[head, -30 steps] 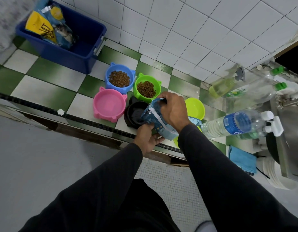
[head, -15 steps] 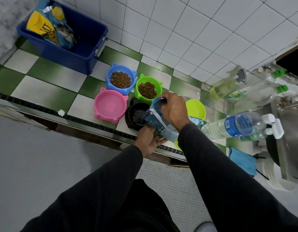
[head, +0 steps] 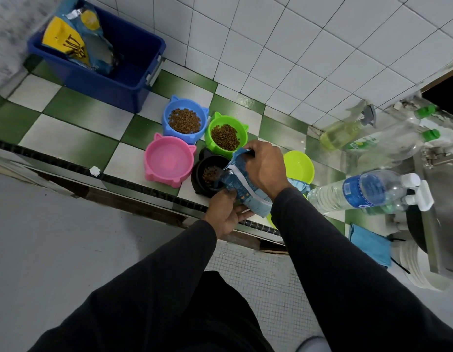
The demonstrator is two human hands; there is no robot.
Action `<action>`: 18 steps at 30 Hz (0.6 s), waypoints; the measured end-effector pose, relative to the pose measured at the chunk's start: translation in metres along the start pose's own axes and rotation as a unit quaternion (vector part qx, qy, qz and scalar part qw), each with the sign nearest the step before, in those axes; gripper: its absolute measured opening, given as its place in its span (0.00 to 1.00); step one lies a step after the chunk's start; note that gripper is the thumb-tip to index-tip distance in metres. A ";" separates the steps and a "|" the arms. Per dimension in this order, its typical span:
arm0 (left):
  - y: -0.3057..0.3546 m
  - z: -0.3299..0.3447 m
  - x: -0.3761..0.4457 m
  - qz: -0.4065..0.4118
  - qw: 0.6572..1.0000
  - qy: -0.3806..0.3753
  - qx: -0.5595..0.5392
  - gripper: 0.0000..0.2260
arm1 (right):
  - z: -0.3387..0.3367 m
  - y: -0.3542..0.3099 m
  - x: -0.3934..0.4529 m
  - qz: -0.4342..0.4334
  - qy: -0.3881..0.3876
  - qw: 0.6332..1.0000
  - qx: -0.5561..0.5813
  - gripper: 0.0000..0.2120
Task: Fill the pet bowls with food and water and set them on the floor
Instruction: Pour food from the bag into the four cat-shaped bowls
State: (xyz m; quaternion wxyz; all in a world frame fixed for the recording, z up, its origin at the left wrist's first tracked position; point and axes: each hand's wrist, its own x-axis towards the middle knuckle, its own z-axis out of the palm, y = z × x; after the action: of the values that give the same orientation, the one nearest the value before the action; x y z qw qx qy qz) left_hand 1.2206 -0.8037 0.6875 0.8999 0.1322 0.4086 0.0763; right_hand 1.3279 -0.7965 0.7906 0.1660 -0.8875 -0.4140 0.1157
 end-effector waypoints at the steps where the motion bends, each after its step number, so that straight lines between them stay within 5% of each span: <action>1: 0.000 0.000 0.000 0.000 1.000 -0.001 0.000 0.16 | 0.000 0.000 0.000 0.000 0.000 1.000 0.000 0.10; 18: 0.000 0.003 0.003 -0.008 1.000 0.009 0.002 0.15 | 0.003 0.005 0.002 0.008 0.003 1.000 0.009 0.10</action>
State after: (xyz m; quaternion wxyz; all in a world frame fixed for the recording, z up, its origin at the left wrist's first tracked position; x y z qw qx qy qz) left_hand 1.2249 -0.8038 0.6866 0.8965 0.1305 0.4175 0.0697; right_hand 1.3317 -0.7969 0.7858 0.1743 -0.8896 -0.4055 0.1180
